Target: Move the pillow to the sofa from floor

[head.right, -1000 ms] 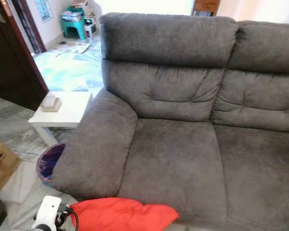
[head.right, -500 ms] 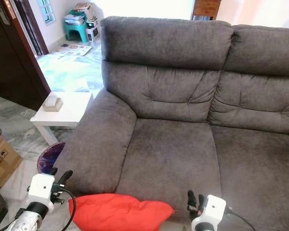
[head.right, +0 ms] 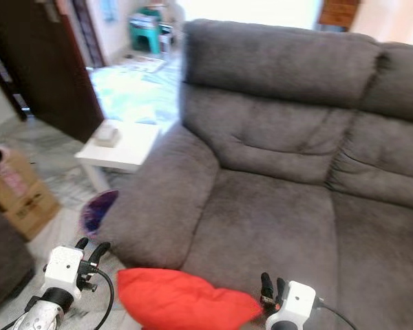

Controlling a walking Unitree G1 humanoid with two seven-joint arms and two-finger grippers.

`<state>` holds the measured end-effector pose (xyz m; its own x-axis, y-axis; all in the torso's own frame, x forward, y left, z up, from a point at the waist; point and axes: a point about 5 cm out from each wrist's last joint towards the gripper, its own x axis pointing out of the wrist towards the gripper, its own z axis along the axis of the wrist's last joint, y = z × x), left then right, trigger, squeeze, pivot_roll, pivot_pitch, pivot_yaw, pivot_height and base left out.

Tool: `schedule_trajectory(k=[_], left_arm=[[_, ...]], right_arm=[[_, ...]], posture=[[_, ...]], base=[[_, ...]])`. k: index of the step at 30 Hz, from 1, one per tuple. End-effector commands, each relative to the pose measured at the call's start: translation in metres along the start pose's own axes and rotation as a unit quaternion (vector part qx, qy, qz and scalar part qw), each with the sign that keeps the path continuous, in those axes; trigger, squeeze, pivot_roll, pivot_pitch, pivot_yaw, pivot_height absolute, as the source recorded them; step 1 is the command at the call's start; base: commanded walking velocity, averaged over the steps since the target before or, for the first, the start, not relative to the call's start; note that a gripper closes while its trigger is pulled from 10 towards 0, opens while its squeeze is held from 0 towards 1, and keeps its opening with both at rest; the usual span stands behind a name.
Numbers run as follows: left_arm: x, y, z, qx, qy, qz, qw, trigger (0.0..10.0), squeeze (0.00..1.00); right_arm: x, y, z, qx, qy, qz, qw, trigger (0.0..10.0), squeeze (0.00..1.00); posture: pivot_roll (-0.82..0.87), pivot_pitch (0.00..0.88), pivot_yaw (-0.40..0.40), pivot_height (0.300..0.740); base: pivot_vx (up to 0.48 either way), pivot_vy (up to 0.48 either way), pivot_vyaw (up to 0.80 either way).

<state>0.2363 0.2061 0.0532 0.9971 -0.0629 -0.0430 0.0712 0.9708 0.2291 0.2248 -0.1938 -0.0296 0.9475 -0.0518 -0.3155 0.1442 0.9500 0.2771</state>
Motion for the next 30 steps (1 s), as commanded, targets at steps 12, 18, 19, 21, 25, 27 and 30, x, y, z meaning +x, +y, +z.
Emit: schedule_trajectory(k=[12, 18, 19, 21, 25, 27, 30], left_arm=[[0.0016, -0.0030, 0.0026, 0.000, 0.014, -0.010, 1.000, 10.0, 0.00], [0.0020, -0.0037, 0.0030, -0.001, 0.018, -0.013, 1.000, 10.0, 0.00], [0.0019, -0.0035, 0.0029, -0.001, 0.018, -0.013, 1.000, 10.0, 0.00], [0.0016, -0.0022, 0.0019, 0.000, 0.023, -0.011, 1.000, 10.0, 0.00], [0.0014, -0.0011, 0.0018, 0.005, 0.024, -0.008, 1.000, 10.0, 0.00], [0.0017, -0.0020, 0.0020, 0.004, 0.025, -0.009, 1.000, 10.0, 0.00], [0.0026, -0.0035, 0.0039, 0.003, 0.023, -0.010, 1.000, 10.0, 0.00]], right_arm=[[0.0012, 0.0039, -0.0006, 0.012, 0.003, -0.003, 1.000, 10.0, 0.00], [0.0023, 0.0018, 0.0005, 0.018, 0.004, -0.011, 1.000, 10.0, 0.00], [0.0025, 0.0016, 0.0008, 0.018, 0.004, -0.011, 1.000, 10.0, 0.00], [0.0030, 0.0013, 0.0017, 0.017, 0.003, -0.011, 1.000, 10.0, 0.00], [0.0032, 0.0010, 0.0020, 0.017, 0.003, -0.011, 1.000, 10.0, 0.00], [0.0035, 0.0010, 0.0021, 0.016, 0.004, -0.011, 1.000, 10.0, 0.00], [0.0034, 0.0016, 0.0014, 0.017, 0.006, -0.010, 1.000, 10.0, 0.00]], posture=[[0.13, 0.090, 0.011, 0.740], [0.13, 0.095, 0.007, 0.740], [0.13, 0.096, 0.006, 0.740], [0.13, 0.097, 0.006, 0.740], [0.13, 0.098, 0.005, 0.740], [0.13, 0.099, 0.003, 0.740], [0.13, 0.101, 0.003, 0.740]], base=[[0.000, 0.000, 0.75], [0.000, 0.000, 0.00], [0.000, 0.000, 0.00], [0.000, 0.000, 0.00], [0.000, -0.244, 0.00], [0.000, -0.472, 0.00], [0.000, -0.472, 0.00]])
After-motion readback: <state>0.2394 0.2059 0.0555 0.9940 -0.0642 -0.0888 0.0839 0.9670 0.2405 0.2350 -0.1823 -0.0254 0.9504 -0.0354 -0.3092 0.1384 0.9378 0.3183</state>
